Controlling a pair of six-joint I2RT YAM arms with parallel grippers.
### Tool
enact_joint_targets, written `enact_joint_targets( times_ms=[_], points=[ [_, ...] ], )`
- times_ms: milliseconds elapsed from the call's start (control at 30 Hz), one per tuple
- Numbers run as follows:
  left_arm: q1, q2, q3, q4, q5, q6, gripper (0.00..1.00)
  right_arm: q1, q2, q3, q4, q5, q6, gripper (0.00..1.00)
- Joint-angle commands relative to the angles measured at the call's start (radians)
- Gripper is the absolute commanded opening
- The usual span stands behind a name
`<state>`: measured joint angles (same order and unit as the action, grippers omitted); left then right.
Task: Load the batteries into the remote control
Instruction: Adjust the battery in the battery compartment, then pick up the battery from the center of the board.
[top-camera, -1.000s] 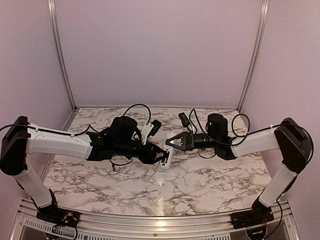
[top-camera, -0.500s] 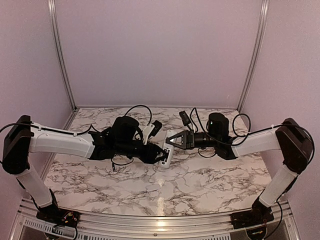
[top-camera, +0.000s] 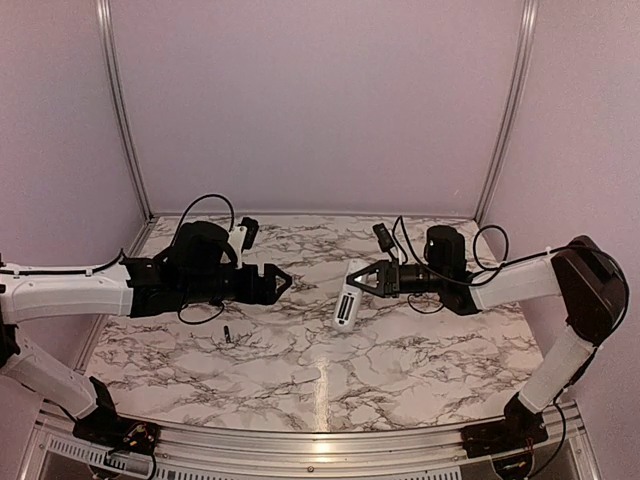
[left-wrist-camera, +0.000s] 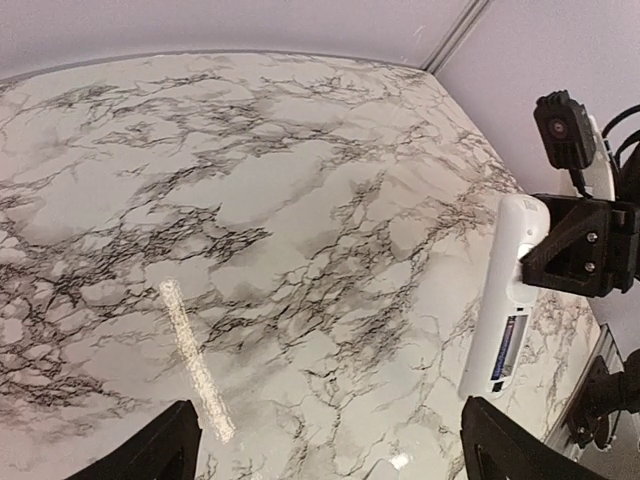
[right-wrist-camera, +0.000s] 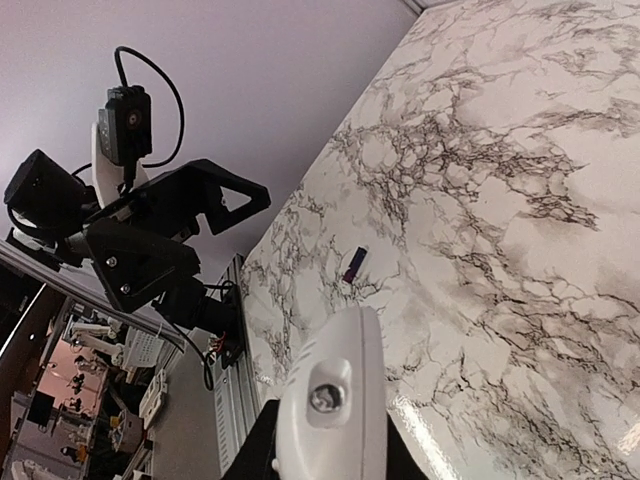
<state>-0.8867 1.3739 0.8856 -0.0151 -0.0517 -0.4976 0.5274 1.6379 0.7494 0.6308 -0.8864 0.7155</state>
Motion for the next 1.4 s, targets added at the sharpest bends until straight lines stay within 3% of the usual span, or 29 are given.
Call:
enact_joint_targets(
  times_ms=[0,100,200,333,533,900,1200,1367],
  points=[
    [0.023,-0.023,-0.037,-0.256,-0.198,-0.16,0.91,-0.007,-0.003,0.006,-0.059,-0.002,-0.069,0.0],
    [0.064,-0.013,-0.038,-0.395,-0.248,-0.249,0.84,-0.007,-0.003,0.005,-0.047,-0.017,-0.075,0.0],
    [0.133,0.031,-0.031,-0.462,-0.21,-0.271,0.8,-0.007,-0.004,0.005,-0.053,-0.017,-0.082,0.0],
    [0.165,0.096,-0.037,-0.459,-0.138,-0.274,0.71,-0.007,-0.004,0.008,-0.056,-0.019,-0.083,0.0],
    [0.172,0.165,-0.015,-0.484,-0.176,-0.265,0.62,-0.007,-0.003,0.013,-0.068,-0.021,-0.09,0.0],
    [0.175,0.256,-0.016,-0.418,-0.124,-0.233,0.36,-0.007,0.002,0.015,-0.075,-0.022,-0.092,0.0],
    [0.175,0.324,0.001,-0.395,-0.125,-0.19,0.22,-0.007,0.013,0.023,-0.078,-0.025,-0.087,0.0],
    [0.169,0.386,0.03,-0.416,-0.143,-0.131,0.06,-0.007,0.021,0.03,-0.097,-0.02,-0.093,0.0]
  ],
)
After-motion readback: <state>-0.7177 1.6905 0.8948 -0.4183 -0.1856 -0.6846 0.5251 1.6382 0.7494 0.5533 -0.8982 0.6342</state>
